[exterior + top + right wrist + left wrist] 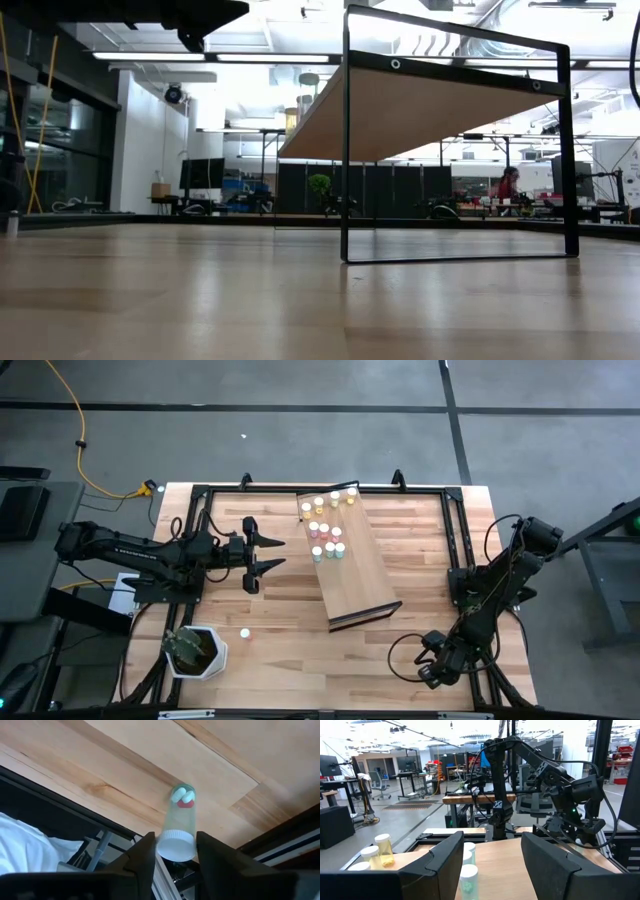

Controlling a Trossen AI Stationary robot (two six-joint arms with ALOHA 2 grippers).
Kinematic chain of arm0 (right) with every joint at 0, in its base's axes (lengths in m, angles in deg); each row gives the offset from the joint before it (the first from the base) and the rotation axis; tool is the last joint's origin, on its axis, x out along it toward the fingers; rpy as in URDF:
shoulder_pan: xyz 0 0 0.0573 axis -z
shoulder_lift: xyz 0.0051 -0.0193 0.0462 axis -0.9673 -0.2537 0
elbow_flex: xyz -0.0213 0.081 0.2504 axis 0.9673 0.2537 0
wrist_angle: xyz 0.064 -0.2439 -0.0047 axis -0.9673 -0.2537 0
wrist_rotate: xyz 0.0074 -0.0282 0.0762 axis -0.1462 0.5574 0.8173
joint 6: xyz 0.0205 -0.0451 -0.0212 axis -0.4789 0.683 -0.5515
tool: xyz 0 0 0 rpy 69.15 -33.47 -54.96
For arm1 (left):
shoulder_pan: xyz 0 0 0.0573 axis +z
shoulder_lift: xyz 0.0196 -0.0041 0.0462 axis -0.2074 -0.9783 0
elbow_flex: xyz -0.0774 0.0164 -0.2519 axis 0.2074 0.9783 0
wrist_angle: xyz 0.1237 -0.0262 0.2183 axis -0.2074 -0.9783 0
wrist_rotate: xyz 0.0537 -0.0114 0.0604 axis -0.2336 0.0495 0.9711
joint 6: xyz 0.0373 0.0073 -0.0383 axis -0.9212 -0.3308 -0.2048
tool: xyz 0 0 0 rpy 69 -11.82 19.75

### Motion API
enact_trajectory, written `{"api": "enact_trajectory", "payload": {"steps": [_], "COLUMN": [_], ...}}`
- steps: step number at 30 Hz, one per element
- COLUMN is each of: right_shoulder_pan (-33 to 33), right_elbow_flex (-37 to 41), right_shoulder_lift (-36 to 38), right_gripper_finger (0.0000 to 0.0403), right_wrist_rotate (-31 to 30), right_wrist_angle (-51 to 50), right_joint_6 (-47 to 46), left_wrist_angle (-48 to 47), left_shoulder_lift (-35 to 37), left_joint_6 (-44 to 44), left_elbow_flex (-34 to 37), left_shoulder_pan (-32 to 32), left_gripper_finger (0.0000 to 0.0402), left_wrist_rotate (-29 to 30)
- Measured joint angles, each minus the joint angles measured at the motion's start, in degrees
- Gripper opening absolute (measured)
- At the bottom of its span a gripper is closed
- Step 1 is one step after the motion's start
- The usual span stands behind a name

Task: Pick and place medicine bottles onto shelf by color
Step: Put the blue pill bottle on the shelf aligned with the other blue pill bottles

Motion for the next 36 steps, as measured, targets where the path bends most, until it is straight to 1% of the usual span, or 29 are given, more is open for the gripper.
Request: {"api": "enact_trajectory", "payload": {"steps": [3, 6, 13, 21, 25, 29, 33, 36], "right_shoulder_pan": [0.01, 0.01, -0.01, 0.49, 2.42, 5.55, 9.58, 12.62], "right_elbow_flex": [0.00, 0.00, 0.00, 0.00, -0.32, -3.54, -10.66, -18.97], "right_shoulder_lift": [0.00, 0.02, 0.02, 0.02, 1.11, 3.04, 4.36, 4.37], "right_gripper_finger": [0.0114, 0.0102, 0.0104, 0.0102, 0.0102, 0.0102, 0.0102, 0.0102], "right_wrist_rotate": [0.02, 0.02, 0.50, 0.55, -1.10, -6.25, -11.89, -16.04], "right_wrist_angle": [0.05, 0.15, 0.13, 4.33, 7.31, 7.15, 4.60, -2.09], "right_joint_6": [0.00, 0.16, 1.39, 9.11, 15.32, 24.36, 37.98, 50.01], "left_wrist_angle": [0.00, 0.00, 0.00, 0.00, 0.00, 0.00, 0.00, 0.00], "left_shoulder_lift": [0.00, 0.00, 0.01, 0.00, 0.00, 0.00, 0.00, 0.00], "left_joint_6": [0.00, 0.00, 0.01, 0.00, 0.00, 0.00, 0.00, 0.01], "left_elbow_flex": [0.00, 0.00, 0.00, 0.00, 0.00, 0.00, 0.00, 0.00], "left_shoulder_pan": [0.00, 0.00, 0.00, 0.00, 0.00, 0.00, 0.00, 0.00], "left_gripper_finger": [0.0191, 0.0191, 0.0191, 0.0191, 0.0191, 0.0191, 0.0191, 0.0191], "left_wrist_rotate": [0.00, 0.01, -0.01, 0.01, -0.01, -0.01, 0.01, -0.01]}}
